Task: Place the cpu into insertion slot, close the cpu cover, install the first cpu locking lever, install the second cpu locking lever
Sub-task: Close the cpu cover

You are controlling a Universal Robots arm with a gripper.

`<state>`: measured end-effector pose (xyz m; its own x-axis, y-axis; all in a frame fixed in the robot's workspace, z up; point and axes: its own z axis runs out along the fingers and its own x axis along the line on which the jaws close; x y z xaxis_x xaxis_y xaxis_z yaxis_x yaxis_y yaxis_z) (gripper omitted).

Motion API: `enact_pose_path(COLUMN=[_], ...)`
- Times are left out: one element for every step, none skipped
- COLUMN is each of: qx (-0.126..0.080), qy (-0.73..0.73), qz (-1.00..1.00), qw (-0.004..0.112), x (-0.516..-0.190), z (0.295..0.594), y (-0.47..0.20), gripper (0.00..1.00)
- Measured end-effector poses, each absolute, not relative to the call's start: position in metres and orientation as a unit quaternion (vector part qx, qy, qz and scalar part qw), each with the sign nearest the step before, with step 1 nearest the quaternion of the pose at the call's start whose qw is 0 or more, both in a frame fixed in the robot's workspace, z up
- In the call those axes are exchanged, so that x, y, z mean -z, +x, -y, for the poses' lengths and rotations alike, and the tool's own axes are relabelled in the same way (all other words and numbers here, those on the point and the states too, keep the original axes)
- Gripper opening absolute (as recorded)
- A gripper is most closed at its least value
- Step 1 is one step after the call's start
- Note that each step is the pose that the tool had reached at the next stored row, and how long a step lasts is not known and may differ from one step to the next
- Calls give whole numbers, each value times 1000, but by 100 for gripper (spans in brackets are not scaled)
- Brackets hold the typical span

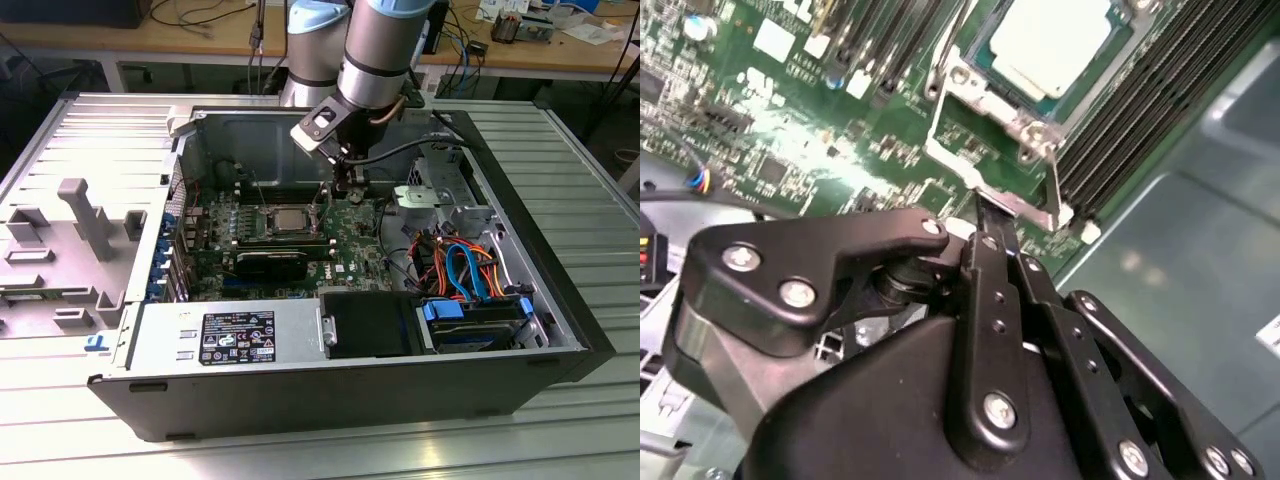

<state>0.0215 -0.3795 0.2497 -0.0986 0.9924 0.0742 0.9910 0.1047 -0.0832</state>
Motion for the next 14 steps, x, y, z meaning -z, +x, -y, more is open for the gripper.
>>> enact_pose_path(qx=[-6,-5,-5,-5,-5,-5,-5,-5,-5,-5,-4,-4,-4,-4], qy=[-669,-669,-669,-669,-669,-669,-669,-669,-669,-669,-669,-669,-668,-668], qz=[741,741,741,741,741,741,741,741,741,741,741,741,742,742], qw=[55,55,55,55,55,55,54,55,55,55,55,55,55,56], x=[-250,-250,-250,-250,-250,-250,-250,-249,-249,-248,-247,-246,-243,-241], z=[380,380,380,380,380,380,380,380,380,380,380,380,380,380], y=[19,16,14,10,8,5,2,0,-1,-5,-8,-11,-18,-26], gripper=[11,11,11,11,11,11,11,11,11,11,11,11,11,11])
